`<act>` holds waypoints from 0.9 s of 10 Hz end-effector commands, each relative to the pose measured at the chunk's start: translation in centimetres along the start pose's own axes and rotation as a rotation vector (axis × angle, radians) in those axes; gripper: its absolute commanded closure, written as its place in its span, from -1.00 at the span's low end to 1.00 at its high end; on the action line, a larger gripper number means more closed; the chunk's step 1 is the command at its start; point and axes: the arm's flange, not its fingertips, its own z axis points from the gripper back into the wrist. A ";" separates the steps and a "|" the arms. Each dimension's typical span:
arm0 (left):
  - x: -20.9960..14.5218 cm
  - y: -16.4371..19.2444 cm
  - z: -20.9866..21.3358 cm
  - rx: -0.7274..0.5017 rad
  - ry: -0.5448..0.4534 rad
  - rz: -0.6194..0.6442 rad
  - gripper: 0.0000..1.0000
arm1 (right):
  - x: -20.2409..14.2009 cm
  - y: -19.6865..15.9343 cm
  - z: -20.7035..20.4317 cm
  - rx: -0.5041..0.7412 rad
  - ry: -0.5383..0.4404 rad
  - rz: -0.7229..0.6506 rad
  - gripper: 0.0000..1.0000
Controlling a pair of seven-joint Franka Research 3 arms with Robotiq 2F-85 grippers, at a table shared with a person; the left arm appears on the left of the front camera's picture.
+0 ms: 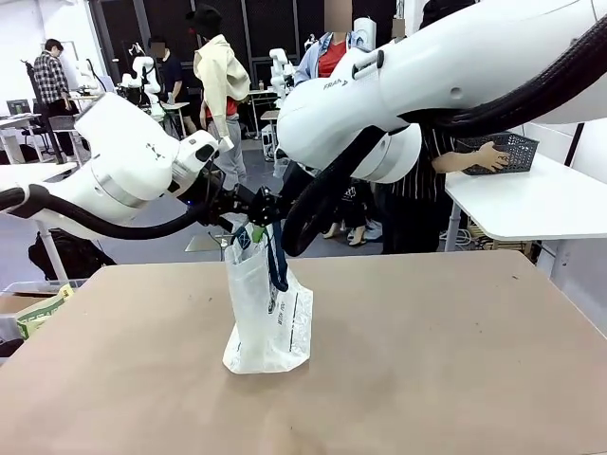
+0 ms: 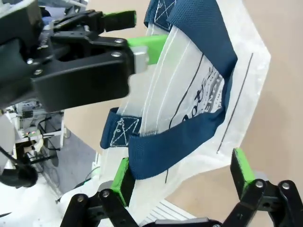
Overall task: Transfer purchased items from the store into the shopping bag.
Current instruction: Open the Reusable shopping bag in the center of the table.
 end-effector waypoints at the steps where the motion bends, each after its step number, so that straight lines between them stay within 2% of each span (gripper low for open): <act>1: 1.0 0.5 -0.6 0.004 0.020 -0.005 -1.00 | 0.8 0.5 -0.5 -0.020 0.023 -0.020 -1.00; 4: 1.0 0.4 -1.0 0.006 0.030 -0.010 -1.00 | 1.2 0.4 -1.6 -0.051 0.034 -0.036 -1.00; 5: 1.0 0.5 -0.9 0.004 0.025 -0.014 -0.76 | 1.2 0.4 -1.5 -0.056 0.023 -0.031 -0.73; 9: 0.7 0.4 -1.0 0.013 0.037 -0.008 0.80 | 1.2 0.4 -1.4 -0.065 0.018 -0.030 0.81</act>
